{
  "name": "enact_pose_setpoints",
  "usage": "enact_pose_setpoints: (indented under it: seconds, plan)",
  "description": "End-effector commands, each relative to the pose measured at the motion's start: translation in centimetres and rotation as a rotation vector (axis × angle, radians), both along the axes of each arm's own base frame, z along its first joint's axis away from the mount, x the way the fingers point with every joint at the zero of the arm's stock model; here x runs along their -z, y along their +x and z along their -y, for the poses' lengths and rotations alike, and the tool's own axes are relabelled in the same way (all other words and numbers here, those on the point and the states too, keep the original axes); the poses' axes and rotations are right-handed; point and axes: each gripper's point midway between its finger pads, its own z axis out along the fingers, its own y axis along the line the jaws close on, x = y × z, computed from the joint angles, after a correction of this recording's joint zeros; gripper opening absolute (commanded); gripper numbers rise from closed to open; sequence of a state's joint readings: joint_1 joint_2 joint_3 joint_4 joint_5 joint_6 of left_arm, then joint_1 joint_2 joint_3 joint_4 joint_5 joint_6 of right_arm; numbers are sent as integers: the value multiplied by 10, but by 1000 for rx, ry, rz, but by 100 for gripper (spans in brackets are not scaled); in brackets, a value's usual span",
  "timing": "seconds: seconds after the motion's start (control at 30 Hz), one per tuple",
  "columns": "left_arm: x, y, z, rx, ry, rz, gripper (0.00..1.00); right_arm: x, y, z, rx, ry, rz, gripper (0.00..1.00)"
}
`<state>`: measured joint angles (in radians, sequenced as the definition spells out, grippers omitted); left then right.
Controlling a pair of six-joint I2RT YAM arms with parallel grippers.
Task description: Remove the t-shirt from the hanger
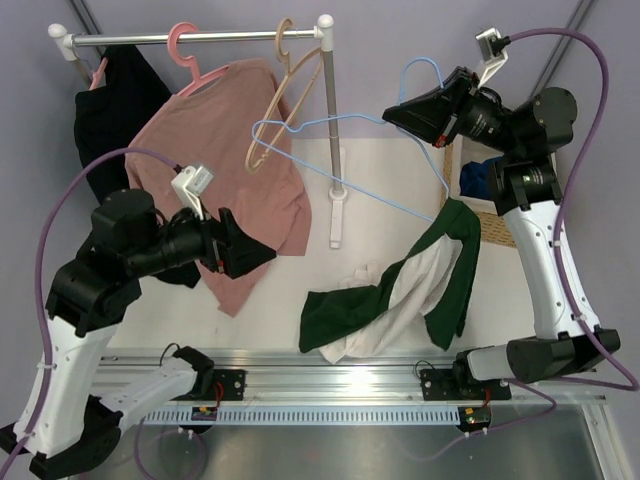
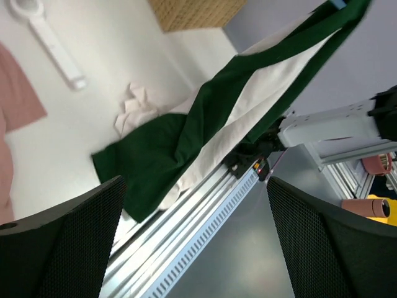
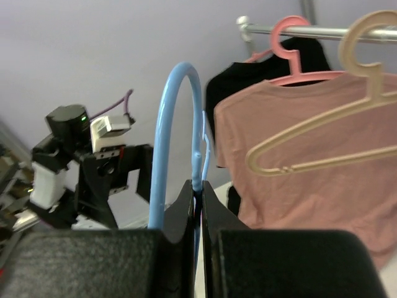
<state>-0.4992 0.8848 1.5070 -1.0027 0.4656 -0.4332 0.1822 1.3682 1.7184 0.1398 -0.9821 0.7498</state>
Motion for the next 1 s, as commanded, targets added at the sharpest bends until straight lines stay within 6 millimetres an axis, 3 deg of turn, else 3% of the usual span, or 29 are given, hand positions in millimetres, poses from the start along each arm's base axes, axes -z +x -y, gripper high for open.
enact_pose_setpoints:
  seconds: [0.0, 0.03, 0.07, 0.13, 0.17, 0.23, 0.27, 0.3, 0.33, 0.37, 0.57, 0.63, 0.73, 0.97]
  plan:
    - [-52, -2, 4, 48, -73, 161, 99, -11, -36, -5, -211, -25, 108, 0]
    - [-83, -9, 0, 49, -106, 244, 99, -9, -44, -7, -270, -42, 72, 0]
    - [-99, -12, -1, 62, -117, 294, 99, -3, -38, -8, -298, -46, 37, 0]
    - [-124, -8, 5, 83, -139, 336, 99, -6, -46, -8, -337, -42, 89, 0]
    - [-152, -20, 1, 97, -178, 400, 99, -3, -47, -9, -360, -41, 55, 0]
    - [-162, -11, 8, 104, -189, 392, 99, -1, -54, -16, -405, -63, 48, 0]
    - [-174, -16, 9, 121, -210, 409, 99, 7, -53, -20, -429, -101, 62, 0]
    - [-175, -15, 12, 136, -207, 396, 98, 13, -52, -24, -450, -119, -2, 0]
    - [-170, -1, 21, 147, -190, 360, 99, 15, -58, -29, -480, -142, 22, 0]
    - [-179, -2, 21, 152, -196, 377, 99, 18, -61, -32, -501, -150, 9, 0]
    - [-150, 28, 50, 261, -143, 278, 97, 23, -76, -44, -599, -150, -23, 0]
    - [-145, 28, 60, 329, -153, 257, 96, 26, -77, -47, -610, -144, -40, 0]
    - [-147, 28, 77, 429, -222, 189, 91, 27, -82, -52, -625, -137, -42, 0]
    - [-153, 47, 97, 476, -298, 130, 75, 26, -82, -61, -632, -120, -60, 0]
